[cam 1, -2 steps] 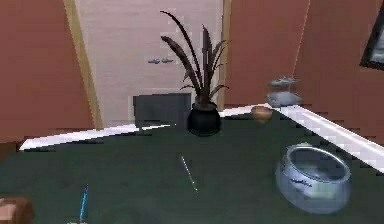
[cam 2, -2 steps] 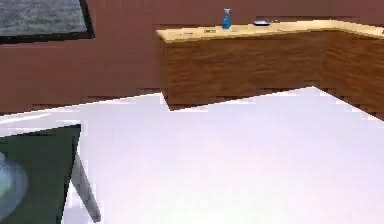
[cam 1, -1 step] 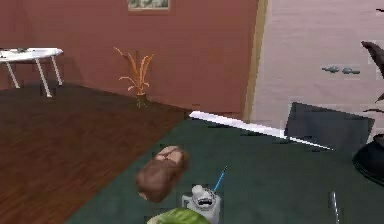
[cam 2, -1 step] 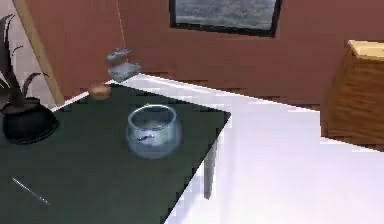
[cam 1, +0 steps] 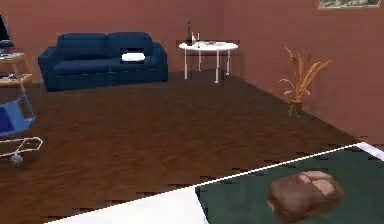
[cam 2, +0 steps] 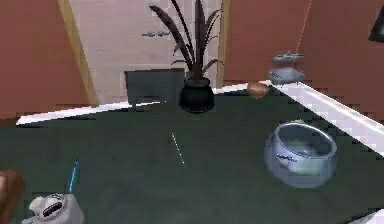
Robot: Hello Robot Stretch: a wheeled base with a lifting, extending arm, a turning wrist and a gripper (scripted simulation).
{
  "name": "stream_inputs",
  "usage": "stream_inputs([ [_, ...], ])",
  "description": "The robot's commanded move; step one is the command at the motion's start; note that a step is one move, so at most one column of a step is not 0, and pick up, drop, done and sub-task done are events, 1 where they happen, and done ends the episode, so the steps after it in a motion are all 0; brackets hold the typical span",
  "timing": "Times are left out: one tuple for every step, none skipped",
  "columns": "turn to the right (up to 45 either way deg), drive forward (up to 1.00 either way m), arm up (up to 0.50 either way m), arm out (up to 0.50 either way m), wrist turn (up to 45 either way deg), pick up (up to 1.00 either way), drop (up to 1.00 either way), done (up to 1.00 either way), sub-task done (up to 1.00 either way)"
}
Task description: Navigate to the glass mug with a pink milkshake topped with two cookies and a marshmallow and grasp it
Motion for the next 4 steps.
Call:
stream_inputs([
  [-36.0, 0.00, 0.00, 0.00, 0.0, 0.00, 0.00, 0.00, 0.00],
  [0.0, 0.00, 0.50, 0.00, 0.0, 0.00, 0.00, 0.00, 0.00],
  [0.0, 0.00, 0.38, 0.00, 0.0, 0.00, 0.00, 0.00, 0.00],
  [0.0, 0.00, 0.00, 0.12, 0.0, 0.00, 0.00, 0.00, 0.00],
])
